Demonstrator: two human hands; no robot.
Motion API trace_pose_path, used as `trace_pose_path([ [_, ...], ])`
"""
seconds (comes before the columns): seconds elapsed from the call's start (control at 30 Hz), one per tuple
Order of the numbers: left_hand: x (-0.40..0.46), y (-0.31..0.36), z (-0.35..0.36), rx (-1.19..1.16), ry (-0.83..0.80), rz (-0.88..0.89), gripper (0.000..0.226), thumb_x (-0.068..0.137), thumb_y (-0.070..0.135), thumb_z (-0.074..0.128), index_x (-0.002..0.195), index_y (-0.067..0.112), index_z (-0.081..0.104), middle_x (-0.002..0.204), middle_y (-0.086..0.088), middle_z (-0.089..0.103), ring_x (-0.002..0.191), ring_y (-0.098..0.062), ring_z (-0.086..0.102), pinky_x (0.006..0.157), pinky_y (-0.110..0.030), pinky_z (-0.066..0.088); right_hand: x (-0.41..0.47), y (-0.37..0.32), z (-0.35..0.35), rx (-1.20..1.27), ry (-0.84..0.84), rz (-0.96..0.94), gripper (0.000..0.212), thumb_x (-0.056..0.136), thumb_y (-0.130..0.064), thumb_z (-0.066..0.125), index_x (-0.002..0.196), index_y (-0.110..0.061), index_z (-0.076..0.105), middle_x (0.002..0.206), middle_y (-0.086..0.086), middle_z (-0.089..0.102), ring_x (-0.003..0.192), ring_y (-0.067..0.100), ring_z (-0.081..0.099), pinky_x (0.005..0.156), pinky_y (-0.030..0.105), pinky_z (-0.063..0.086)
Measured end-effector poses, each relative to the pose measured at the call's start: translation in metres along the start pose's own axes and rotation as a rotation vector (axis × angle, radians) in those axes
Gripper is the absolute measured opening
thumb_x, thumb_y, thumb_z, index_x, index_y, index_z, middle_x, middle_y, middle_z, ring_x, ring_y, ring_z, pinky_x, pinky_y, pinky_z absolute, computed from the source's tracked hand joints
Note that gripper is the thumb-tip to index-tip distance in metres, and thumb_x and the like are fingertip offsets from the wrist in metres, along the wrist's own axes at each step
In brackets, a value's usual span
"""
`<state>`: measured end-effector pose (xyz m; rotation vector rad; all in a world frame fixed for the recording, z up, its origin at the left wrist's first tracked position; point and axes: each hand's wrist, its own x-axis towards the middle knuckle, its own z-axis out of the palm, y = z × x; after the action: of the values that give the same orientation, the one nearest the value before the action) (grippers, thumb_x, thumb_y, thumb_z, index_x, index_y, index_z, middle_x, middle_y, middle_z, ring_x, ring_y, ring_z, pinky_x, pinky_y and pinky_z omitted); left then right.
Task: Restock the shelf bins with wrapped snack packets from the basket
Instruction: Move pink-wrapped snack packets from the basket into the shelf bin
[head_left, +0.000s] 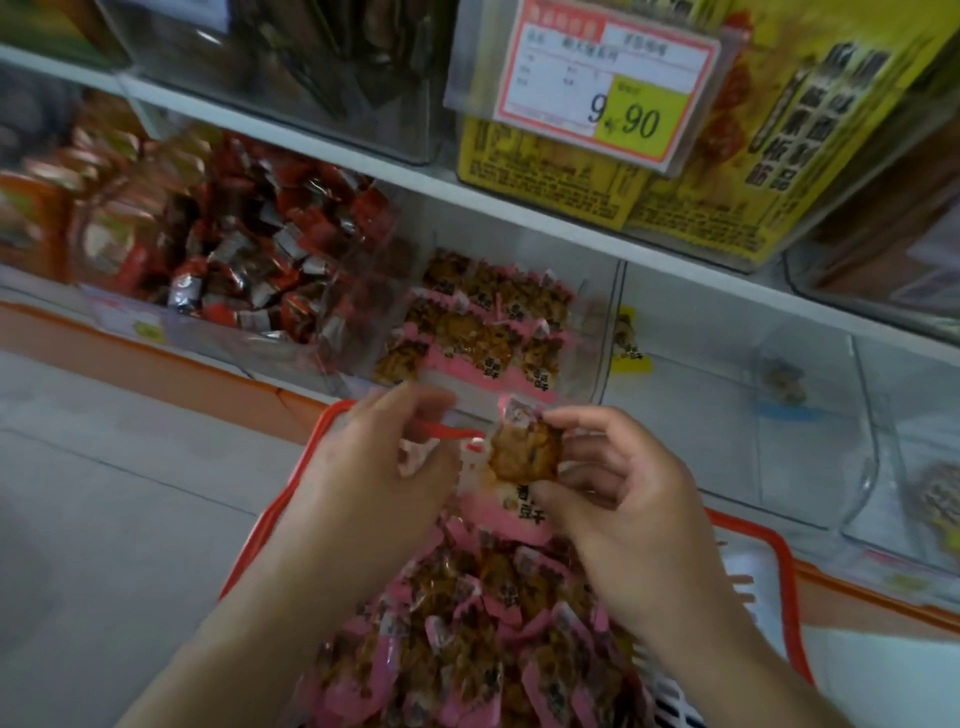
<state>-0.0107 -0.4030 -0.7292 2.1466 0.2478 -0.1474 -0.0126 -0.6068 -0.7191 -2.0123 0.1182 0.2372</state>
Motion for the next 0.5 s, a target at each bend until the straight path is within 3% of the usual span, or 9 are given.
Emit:
trace_pose_path([
  [0.07, 0.004, -0.011, -0.010, 0.271, 0.076, 0.010, 0.055, 0.097, 0.021, 0.061, 0.145, 0.042, 0.046, 0.141, 0.014, 0.045, 0.133, -0.013, 0.040, 0.107, -0.033, 0.042, 0.020, -0.014, 0.009, -0.013, 0.043, -0.030, 0.049, 0.086, -0.007, 0.087, 0.111, -0.044, 0.069, 0.102, -0.012, 0.075, 0.091, 0.005, 0.074, 0.079, 0.024, 0.062],
  [0.13, 0.007, -0.021, -0.015, 0.382, 0.045, -0.064, 0.071, 0.096, 0.023, 0.058, 0.156, 0.044, 0.026, 0.148, 0.006, 0.029, 0.142, -0.022, 0.023, 0.119, -0.045, 0.033, 0.052, -0.025, 0.023, -0.039, 0.087, -0.068, 0.048, 0.086, -0.007, 0.086, 0.110, -0.044, 0.066, 0.103, -0.012, 0.073, 0.090, 0.004, 0.073, 0.077, 0.026, 0.063],
  [0.23, 0.009, -0.027, -0.015, 0.424, -0.031, -0.129, 0.079, 0.098, 0.032, 0.056, 0.159, 0.045, 0.007, 0.149, 0.003, 0.018, 0.144, -0.028, 0.016, 0.122, -0.051, 0.028, 0.110, -0.030, 0.053, -0.164, 0.107, -0.090, 0.048, 0.085, -0.006, 0.085, 0.110, -0.041, 0.062, 0.101, -0.012, 0.070, 0.091, 0.008, 0.071, 0.078, 0.029, 0.061],
  [0.37, 0.012, -0.027, -0.016, 0.431, -0.049, -0.124, 0.081, 0.098, 0.039, 0.055, 0.159, 0.041, 0.003, 0.154, 0.001, 0.015, 0.146, -0.029, 0.012, 0.124, -0.050, 0.025, 0.160, -0.018, 0.085, -0.340, -0.010, 0.019, 0.043, 0.087, -0.003, 0.080, 0.112, -0.033, 0.062, 0.112, -0.007, 0.066, 0.093, 0.011, 0.063, 0.061, 0.020, 0.046],
  [0.5, 0.014, -0.028, -0.016, 0.441, -0.057, -0.105, 0.084, 0.098, 0.038, 0.054, 0.161, 0.038, -0.002, 0.155, 0.003, 0.009, 0.148, -0.028, 0.005, 0.124, -0.049, 0.022, 0.171, -0.004, 0.097, -0.458, -0.106, 0.040, 0.041, 0.088, 0.002, 0.073, 0.114, -0.029, 0.064, 0.110, -0.003, 0.064, 0.100, 0.018, 0.063, 0.067, 0.025, 0.047],
])
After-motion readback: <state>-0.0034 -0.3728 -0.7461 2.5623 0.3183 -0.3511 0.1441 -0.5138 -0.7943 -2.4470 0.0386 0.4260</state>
